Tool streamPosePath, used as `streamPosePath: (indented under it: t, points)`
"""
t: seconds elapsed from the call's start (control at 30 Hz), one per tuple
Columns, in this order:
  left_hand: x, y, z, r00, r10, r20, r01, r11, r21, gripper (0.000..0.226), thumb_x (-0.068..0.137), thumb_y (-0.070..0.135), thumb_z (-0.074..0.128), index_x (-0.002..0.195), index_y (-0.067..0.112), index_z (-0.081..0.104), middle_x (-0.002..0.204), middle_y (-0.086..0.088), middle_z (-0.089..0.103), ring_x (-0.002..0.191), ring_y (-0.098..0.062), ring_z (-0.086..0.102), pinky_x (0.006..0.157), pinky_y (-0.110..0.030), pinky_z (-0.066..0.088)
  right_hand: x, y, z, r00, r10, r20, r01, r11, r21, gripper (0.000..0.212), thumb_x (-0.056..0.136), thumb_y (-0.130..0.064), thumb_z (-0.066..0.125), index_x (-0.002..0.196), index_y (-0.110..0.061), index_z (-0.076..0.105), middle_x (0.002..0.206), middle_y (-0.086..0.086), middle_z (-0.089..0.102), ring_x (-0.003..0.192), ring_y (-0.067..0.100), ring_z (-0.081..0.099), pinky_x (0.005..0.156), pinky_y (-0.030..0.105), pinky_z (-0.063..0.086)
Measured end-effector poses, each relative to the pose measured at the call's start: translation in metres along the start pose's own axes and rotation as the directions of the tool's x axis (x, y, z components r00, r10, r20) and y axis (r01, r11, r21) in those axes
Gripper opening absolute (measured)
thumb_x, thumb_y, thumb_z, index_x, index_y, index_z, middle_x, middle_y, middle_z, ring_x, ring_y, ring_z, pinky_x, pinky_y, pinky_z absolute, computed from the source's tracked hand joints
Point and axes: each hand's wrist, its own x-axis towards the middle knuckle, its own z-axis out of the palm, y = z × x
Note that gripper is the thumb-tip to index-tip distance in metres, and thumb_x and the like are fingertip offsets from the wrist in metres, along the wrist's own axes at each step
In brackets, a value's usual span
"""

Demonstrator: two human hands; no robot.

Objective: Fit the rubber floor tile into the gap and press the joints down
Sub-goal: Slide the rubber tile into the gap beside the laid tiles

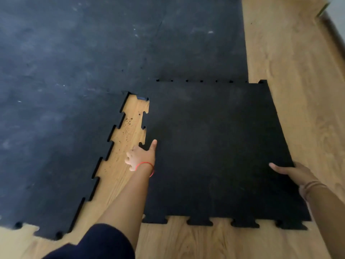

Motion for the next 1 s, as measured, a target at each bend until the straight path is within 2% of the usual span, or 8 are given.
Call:
streamPosePath:
  t: [0.1, 0.17, 0.23, 0.37, 0.53, 0.7, 0.83, 1.0]
  points:
    - [0.021, 0.009, -0.02, 0.982, -0.074, 0.171, 0.093, 0.99, -0.105, 0.076, 0.08, 0.063, 0.047, 0.12, -0.001, 0.048, 0.114, -0.015, 0.054, 0.092, -0.03, 0.053, 0.089, -0.039, 0.041, -0.014, 0.004, -0.004, 0.987, 0.022, 0.162, -0.044, 0.991, 0.129, 0.071, 0.069, -0.027, 0.075, 0.131, -0.008, 0.046, 0.134, 0.019, 0.049, 0.118, 0.04, 0.047, 0.104, 0.052, 0.034]
    - [0.028, 0.013, -0.034, 0.96, -0.062, 0.274, 0.124, 0.968, -0.216, 0.066, 0.085, 0.051, 0.052, 0.124, -0.001, 0.045, 0.106, -0.013, 0.051, 0.069, -0.021, 0.048, 0.07, -0.03, 0.043, -0.027, 0.006, -0.003, 0.978, 0.014, 0.209, -0.045, 0.989, 0.143, 0.057, 0.071, -0.025, 0.072, 0.122, -0.008, 0.052, 0.127, 0.019, 0.055, 0.109, 0.038, 0.051, 0.098, 0.047, 0.036]
    - [0.033, 0.016, -0.048, 0.979, -0.017, 0.205, 0.06, 0.977, -0.206, 0.055, 0.086, 0.043, 0.055, 0.12, 0.001, 0.049, 0.1, -0.01, 0.051, 0.063, -0.02, 0.048, 0.056, -0.029, 0.04, -0.039, 0.009, 0.0, 0.978, -0.018, 0.207, -0.01, 0.991, 0.133, 0.054, 0.074, -0.025, 0.07, 0.121, -0.007, 0.052, 0.121, 0.017, 0.056, 0.11, 0.036, 0.05, 0.098, 0.046, 0.031]
    - [0.04, -0.001, -0.073, 0.998, 0.055, -0.012, -0.056, 0.981, -0.185, 0.047, 0.082, 0.045, 0.057, 0.112, 0.009, 0.056, 0.116, -0.017, 0.059, 0.104, -0.037, 0.054, 0.092, -0.048, 0.046, -0.072, 0.012, 0.014, 0.947, -0.029, 0.321, -0.05, 0.971, 0.234, 0.048, 0.059, -0.027, 0.072, 0.103, -0.015, 0.058, 0.091, 0.0, 0.06, 0.081, 0.016, 0.053, 0.075, 0.032, 0.038]
    - [0.051, -0.059, -0.101, 0.995, -0.033, -0.099, 0.034, 0.999, 0.01, 0.048, 0.086, 0.042, 0.053, 0.117, 0.006, 0.058, 0.126, -0.024, 0.054, 0.118, -0.043, 0.044, 0.096, -0.045, 0.038, -0.1, 0.022, 0.039, 0.897, -0.04, 0.441, -0.06, 0.976, 0.211, 0.029, 0.061, -0.025, 0.075, 0.083, -0.026, 0.057, 0.086, -0.008, 0.059, 0.077, 0.008, 0.052, 0.078, 0.03, 0.039]
    - [0.049, -0.082, -0.087, 0.984, -0.051, -0.171, 0.049, 0.999, -0.011, 0.048, 0.088, 0.034, 0.051, 0.123, 0.001, 0.051, 0.131, -0.029, 0.042, 0.123, -0.043, 0.031, 0.1, -0.048, 0.03, -0.1, 0.026, 0.056, 0.921, -0.017, 0.389, -0.032, 0.993, 0.117, 0.058, 0.076, -0.028, 0.071, 0.126, -0.009, 0.049, 0.094, -0.003, 0.057, 0.086, 0.014, 0.053, 0.08, 0.035, 0.039]
    - [0.048, -0.092, -0.076, 0.963, -0.015, -0.27, 0.008, 1.0, -0.027, 0.047, 0.089, 0.033, 0.052, 0.123, 0.001, 0.049, 0.13, -0.028, 0.039, 0.119, -0.044, 0.029, 0.098, -0.055, 0.03, -0.083, -0.002, 0.059, 0.937, -0.002, 0.351, 0.007, 1.0, -0.013, 0.063, 0.081, -0.038, 0.064, 0.13, -0.004, 0.045, 0.13, 0.015, 0.051, 0.111, 0.026, 0.049, 0.096, 0.041, 0.038]
    - [0.06, -0.097, -0.069, 0.956, 0.006, -0.295, 0.0, 1.0, 0.021, 0.05, 0.087, 0.034, 0.055, 0.121, -0.001, 0.049, 0.129, -0.031, 0.036, 0.12, -0.047, 0.03, 0.098, -0.06, 0.027, -0.049, -0.063, 0.089, 0.983, -0.12, 0.136, 0.13, 0.989, -0.068, 0.078, 0.079, -0.042, 0.067, 0.137, -0.002, 0.036, 0.142, 0.017, 0.042, 0.127, 0.035, 0.042, 0.105, 0.046, 0.037]
